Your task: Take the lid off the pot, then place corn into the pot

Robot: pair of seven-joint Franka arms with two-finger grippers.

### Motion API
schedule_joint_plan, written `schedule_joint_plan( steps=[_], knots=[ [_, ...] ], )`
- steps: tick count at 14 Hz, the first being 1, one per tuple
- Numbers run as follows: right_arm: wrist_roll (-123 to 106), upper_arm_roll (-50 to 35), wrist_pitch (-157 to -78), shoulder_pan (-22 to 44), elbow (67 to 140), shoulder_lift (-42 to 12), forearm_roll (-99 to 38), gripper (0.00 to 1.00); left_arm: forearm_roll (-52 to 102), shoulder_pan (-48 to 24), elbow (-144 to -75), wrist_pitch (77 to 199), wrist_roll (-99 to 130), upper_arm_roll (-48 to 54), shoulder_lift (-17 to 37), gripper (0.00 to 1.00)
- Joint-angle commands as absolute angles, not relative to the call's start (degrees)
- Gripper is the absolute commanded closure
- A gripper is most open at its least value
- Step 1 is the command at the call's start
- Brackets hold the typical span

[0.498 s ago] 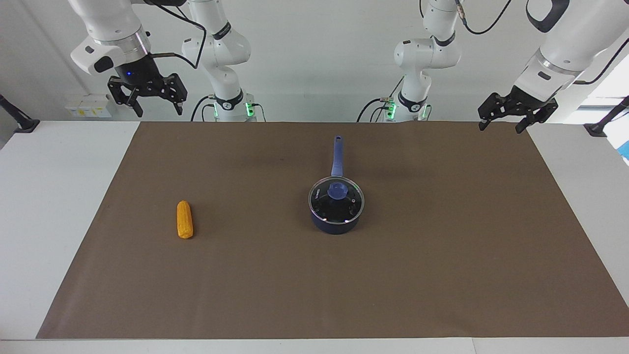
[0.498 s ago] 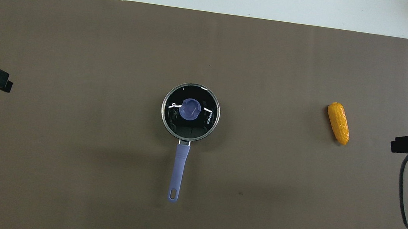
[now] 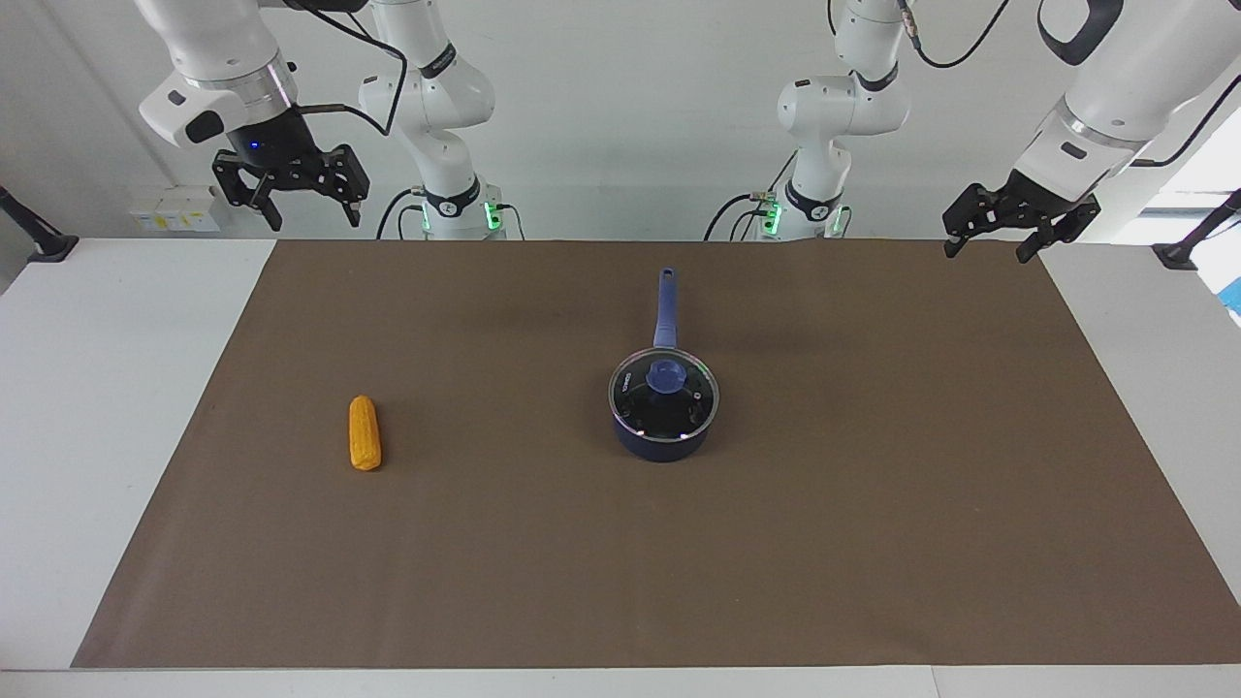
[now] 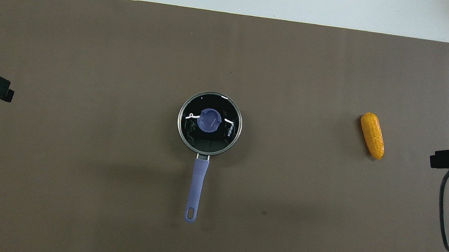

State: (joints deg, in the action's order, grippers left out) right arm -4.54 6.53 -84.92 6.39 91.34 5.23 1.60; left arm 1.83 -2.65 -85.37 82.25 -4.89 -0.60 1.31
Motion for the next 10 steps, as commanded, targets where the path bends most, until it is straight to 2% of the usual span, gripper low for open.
schedule_joint_plan(
  steps=[1, 10],
  knots=[
    [-5.63, 6.33, -84.2, 5.98, 91.93, 6.15, 1.67, 0.0, 1.67, -2.64, -86.66, 82.09, -4.4, -0.7, 0.0, 0.0],
    [-5.63, 6.33, -84.2, 6.06, 91.93, 6.15, 1.67, 0.0, 1.67, -2.46, -86.66, 81.74, -4.75, -1.23, 0.0, 0.0]
  ],
)
